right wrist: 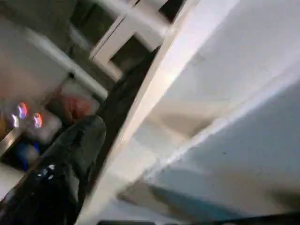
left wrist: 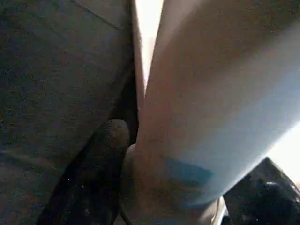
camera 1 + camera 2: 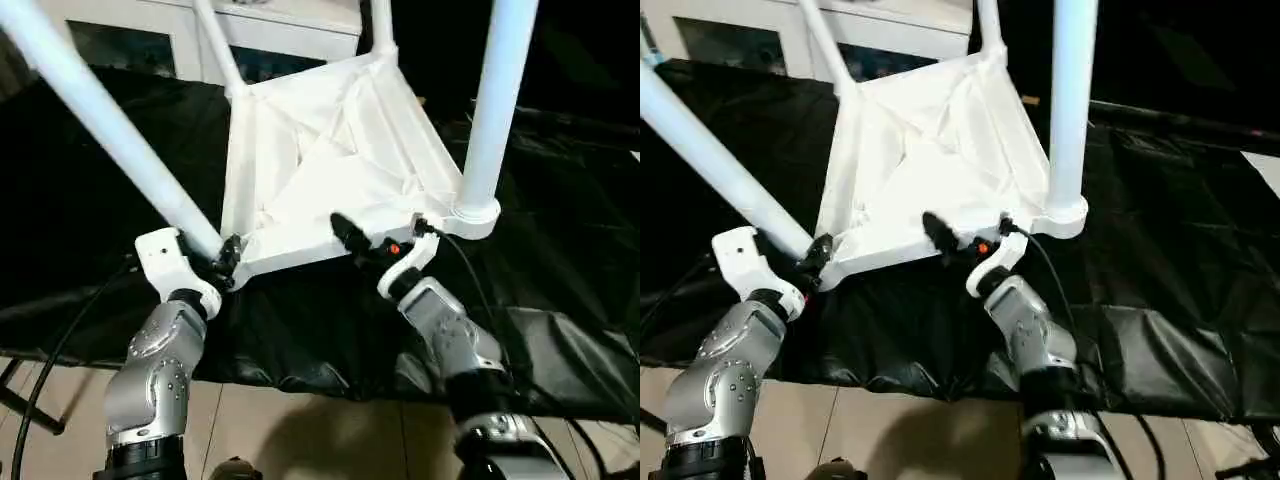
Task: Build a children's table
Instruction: Flip table
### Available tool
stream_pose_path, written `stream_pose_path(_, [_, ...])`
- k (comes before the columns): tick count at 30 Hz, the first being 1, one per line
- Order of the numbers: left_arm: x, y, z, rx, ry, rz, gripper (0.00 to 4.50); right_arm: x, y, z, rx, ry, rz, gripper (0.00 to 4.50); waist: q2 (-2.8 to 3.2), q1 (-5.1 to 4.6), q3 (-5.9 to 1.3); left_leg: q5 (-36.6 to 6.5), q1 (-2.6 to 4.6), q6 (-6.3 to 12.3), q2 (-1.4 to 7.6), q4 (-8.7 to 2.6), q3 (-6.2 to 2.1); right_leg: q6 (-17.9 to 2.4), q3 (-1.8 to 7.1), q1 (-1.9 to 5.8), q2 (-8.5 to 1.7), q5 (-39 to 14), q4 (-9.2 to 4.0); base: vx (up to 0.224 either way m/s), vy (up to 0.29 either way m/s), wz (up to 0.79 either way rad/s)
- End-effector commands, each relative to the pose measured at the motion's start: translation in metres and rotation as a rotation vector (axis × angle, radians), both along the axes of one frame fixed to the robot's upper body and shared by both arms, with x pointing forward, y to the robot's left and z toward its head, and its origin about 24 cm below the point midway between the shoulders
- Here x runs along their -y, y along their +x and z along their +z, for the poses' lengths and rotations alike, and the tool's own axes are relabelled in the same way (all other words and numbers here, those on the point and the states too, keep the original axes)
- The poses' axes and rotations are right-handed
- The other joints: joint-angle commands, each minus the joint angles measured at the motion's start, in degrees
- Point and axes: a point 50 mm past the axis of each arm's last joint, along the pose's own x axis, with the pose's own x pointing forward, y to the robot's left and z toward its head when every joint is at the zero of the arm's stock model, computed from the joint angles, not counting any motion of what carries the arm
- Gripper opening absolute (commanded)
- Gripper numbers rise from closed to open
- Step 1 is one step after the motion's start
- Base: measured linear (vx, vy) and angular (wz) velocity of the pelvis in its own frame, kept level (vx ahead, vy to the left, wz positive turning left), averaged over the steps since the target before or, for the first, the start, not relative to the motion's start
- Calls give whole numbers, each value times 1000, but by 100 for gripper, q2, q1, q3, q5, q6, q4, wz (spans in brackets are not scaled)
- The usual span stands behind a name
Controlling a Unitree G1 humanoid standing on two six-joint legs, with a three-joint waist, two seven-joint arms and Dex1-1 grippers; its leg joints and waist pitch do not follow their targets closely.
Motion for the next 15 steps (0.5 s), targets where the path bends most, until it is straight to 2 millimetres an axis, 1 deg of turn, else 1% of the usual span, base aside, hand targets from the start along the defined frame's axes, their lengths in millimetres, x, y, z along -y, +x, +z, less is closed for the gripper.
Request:
stream_pose_path(1, [18, -2, 15, 81, -37, -120, 265, 3, 9, 9, -13, 115, -56, 450, 148, 9, -368, -204, 150, -88, 595, -519, -263, -1253, 331, 159, -682, 892, -274, 0, 0, 0])
stream_pose_path(2, [18, -3, 15, 81, -32, -127, 265, 2, 10, 9, -19, 145, -57, 450, 111, -15, -369, -148, 129, -64, 589, -510, -255, -1287, 337, 173, -685, 984, -261, 0, 0, 0])
stream_pose_path(3, [18, -3, 15, 81, -32, -127, 265, 2, 10, 9, -19, 145, -57, 450, 147, 3, -399, 65, 132, 1, 572, -472, -247, -1308, 331, 180, -682, 1256, -242, 0, 0, 0])
stream_pose_path(4, [18, -4, 16, 81, -29, -132, 265, 1, 10, 10, -21, 165, -57, 450, 187, 24, -418, 358, 120, 81, 551, -434, -240, -1335, 330, 176, -665, 1625, -199, 0, 0, 0])
stream_pose_path(5, [18, -4, 16, 79, -25, -134, 265, 0, 11, 9, -23, 171, -58, 450, 138, 28, -452, 676, 106, 212, 529, -380, -228, -1356, 325, 176, -639, 2069, -155, 0, 0, 0])
stream_pose_path(6, [18, -5, 16, 77, -19, -138, 265, 0, 11, 9, -25, 183, -60, 432, 138, 28, -452, 676, 106, 212, 529, -380, -228, -1356, 325, 176, -639, 2069, -155, 0, 0, 0])
stream_pose_path(7, [19, -7, 16, 75, -14, -144, 265, -1, 12, 8, -33, 200, -72, 422, 204, 47, -445, 725, 66, 368, 516, -371, -224, -1417, 312, 160, -642, 2267, -135, 0, 0, 0])
stream_pose_path(8, [19, -8, 16, 71, -6, -149, 265, -2, 12, 7, -42, 221, -81, 415, 233, 53, -444, 658, 64, 377, 526, -373, -233, -1436, 306, 155, -646, 2203, -140, 0, 0, 0])
stream_pose_path(9, [19, -9, 17, 71, 1, -154, 265, -2, 12, 6, -49, 236, -87, 412, 197, 51, -435, 536, 59, 383, 545, -380, -227, -1491, 308, 160, -650, 2097, -146, 0, 0, 0])
stream_pose_path(12, [19, -10, 17, 74, 14, -163, 265, 1, 12, 3, -70, 257, -108, 378, 209, 69, -421, 416, 65, 393, 554, -378, -222, -1558, 308, 142, -641, 1827, -152, 0, 0, 0])
stream_pose_path(13, [19, -10, 17, 77, 20, -167, 265, 2, 13, 3, -76, 264, -117, 372, 204, 71, -409, 347, 61, 391, 554, -386, -219, -1561, 315, 140, -649, 1683, -163, 0, 0, 0])
stream_pose_path(15, [20, -10, 18, 79, 30, -173, 265, 3, 14, 2, -82, 271, -125, 358, 211, 77, -400, 235, 69, 354, 558, -393, -214, -1552, 318, 125, -647, 1474, -176, 0, 0, 0])
